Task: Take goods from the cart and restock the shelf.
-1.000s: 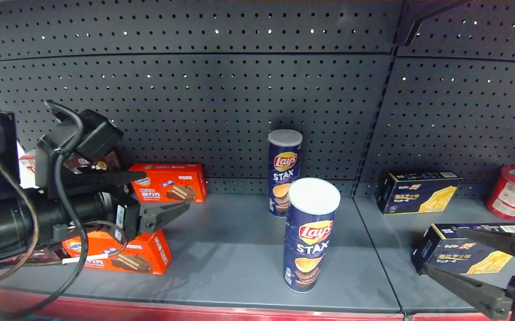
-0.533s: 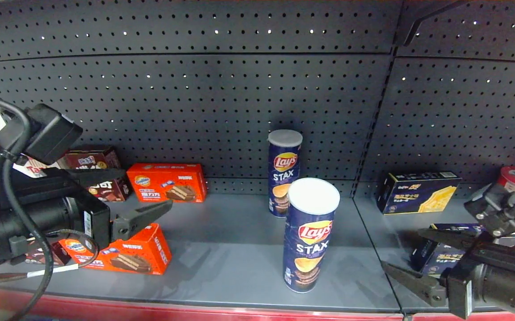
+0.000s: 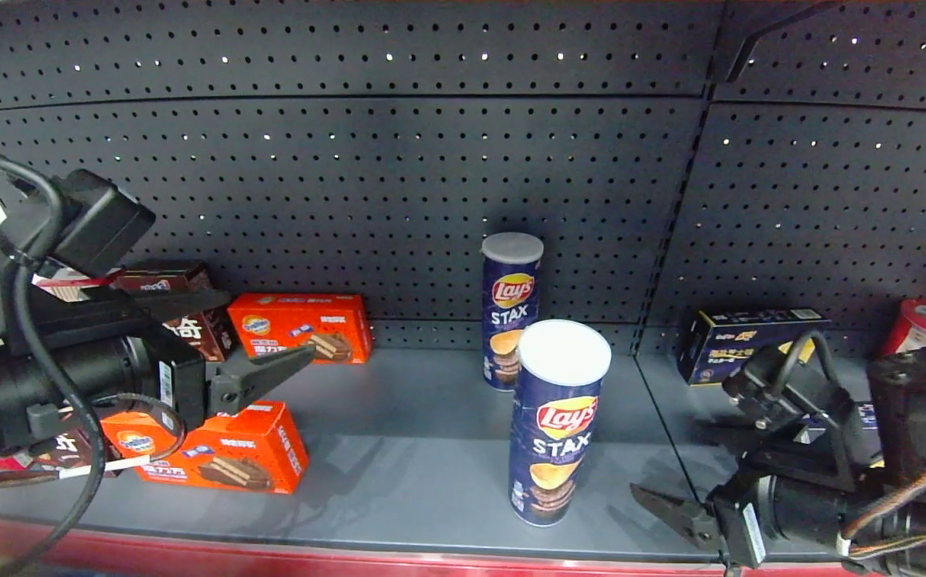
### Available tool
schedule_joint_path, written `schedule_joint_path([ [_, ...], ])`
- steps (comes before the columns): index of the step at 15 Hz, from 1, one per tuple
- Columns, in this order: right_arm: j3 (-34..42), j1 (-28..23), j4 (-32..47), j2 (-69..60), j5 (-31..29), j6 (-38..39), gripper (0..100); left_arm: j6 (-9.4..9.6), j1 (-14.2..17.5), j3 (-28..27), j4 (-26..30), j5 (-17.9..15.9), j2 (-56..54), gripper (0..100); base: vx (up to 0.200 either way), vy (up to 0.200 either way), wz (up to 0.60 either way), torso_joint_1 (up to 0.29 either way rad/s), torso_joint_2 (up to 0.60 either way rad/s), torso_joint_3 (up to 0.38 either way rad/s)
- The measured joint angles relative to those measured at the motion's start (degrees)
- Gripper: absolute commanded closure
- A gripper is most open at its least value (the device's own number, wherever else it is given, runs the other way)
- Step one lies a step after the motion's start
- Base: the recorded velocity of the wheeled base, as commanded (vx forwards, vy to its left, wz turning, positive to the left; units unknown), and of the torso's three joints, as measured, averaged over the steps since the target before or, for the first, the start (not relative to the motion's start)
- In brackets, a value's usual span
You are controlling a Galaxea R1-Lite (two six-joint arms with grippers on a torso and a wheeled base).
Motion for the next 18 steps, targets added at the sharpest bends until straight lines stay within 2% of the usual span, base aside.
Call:
schedule_joint_path([
  [10,-7.22,-0.34,-0.24,11.0,-1.4,0.24,0,0.02,1.83,-0.98,0.0,-0.55,1.45,0,0.0,0.0,0.0,0.0,0.0,0.0],
  [18,-9.03,-1.85,-0.66,13.68,-1.32,0.24,0,0.02,1.94,-1.11,-0.09,-0.57,2.54,0,0.0,0.0,0.0,0.0,0.0,0.0],
])
